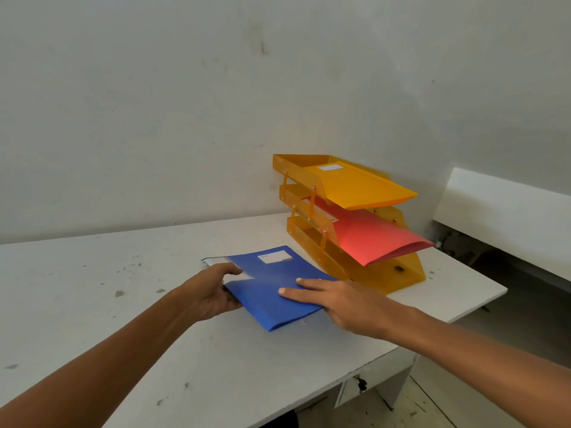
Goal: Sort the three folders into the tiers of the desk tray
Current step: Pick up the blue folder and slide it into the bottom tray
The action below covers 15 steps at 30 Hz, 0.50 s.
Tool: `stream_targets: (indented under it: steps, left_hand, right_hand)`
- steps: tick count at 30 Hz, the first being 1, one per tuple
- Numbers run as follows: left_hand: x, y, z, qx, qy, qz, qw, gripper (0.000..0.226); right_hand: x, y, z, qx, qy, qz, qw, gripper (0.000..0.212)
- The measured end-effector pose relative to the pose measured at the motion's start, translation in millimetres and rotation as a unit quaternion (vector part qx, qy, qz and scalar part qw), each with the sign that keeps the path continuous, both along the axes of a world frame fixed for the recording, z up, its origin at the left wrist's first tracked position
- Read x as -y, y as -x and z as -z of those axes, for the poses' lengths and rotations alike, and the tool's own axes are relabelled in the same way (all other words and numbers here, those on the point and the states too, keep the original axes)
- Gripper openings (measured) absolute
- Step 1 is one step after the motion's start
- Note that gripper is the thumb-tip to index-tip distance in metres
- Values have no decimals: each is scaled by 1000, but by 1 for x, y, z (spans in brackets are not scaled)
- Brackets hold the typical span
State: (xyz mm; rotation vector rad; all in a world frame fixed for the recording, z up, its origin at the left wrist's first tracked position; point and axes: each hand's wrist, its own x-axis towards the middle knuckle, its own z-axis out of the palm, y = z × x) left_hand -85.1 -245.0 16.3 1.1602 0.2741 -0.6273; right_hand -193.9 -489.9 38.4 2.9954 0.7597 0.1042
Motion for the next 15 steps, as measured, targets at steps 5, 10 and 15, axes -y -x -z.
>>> stream_targets:
  steps: [5, 10, 15]
  left_hand:
    - [1, -2, 14, -4, 33, -39, 999, 50]
    - [28, 26, 10, 37, 79, -26, 996, 41]
    - [45, 43, 20, 70, 96, -40, 992, 54]
  right_hand:
    - [25, 33, 9, 24, 21, -21, 999, 100]
    - [52, 70, 10, 118, 60, -31, 991, 105]
    - [69, 101, 15, 176, 103, -58, 977, 95]
